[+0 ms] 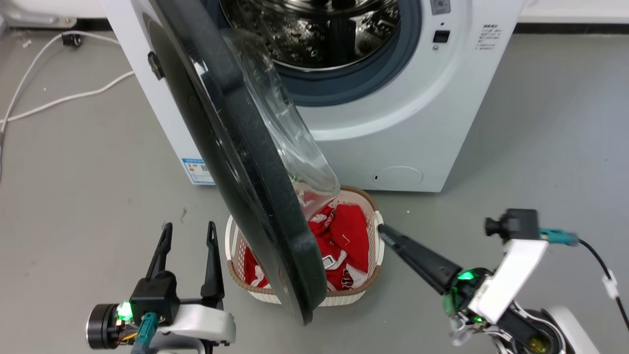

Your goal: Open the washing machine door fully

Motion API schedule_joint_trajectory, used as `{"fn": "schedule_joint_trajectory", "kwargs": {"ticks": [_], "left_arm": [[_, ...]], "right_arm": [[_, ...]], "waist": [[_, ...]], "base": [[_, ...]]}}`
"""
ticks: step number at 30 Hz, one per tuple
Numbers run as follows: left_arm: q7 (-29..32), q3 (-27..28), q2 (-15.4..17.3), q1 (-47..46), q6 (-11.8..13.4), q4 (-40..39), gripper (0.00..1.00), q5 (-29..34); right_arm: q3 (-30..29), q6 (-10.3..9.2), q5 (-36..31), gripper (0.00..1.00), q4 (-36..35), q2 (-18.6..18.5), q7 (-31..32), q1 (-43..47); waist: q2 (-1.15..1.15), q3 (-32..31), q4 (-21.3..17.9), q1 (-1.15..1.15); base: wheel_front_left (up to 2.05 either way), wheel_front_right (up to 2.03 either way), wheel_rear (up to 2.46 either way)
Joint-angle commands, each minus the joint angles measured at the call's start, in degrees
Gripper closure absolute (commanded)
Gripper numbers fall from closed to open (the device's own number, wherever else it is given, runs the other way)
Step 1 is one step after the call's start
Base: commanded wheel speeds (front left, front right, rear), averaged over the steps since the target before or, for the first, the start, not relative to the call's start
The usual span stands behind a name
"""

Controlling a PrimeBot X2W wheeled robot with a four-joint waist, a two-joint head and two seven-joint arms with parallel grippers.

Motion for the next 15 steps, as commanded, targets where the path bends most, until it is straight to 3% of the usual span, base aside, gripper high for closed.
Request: {"fn": "schedule_joint_trajectory", "kwargs": {"ticks": [1, 10, 15], "left_arm": [[-0.1, 0.4, 0.0, 1.2, 0.3, 0.0, 0.00, -0.2], [-0.1, 1.6, 0.0, 3.7, 0.1, -0.6, 0.00, 0.4], [-0.1, 1.9, 0.0, 4.9, 0.0, -0.8, 0.00, 0.6]], "right_arm": [[-1.8, 0.15, 0.0, 0.00, -1.2, 0.3, -2.8, 2.1], [-11.2, 0.15, -4.8, 0.00, -3.7, 1.5, -20.4, 6.5], [-12.0, 0.15, -20.1, 0.00, -2.2, -0.9, -37.3, 7.2]], "waist": [[0.00, -1.6, -0.7, 0.01], [0.00, -4.2, -1.9, 0.01], [0.00, -5.0, -2.5, 0.01]], "base": [[0.00, 0.00, 0.00], [0.00, 0.00, 0.00], [0.00, 0.00, 0.00]]}}
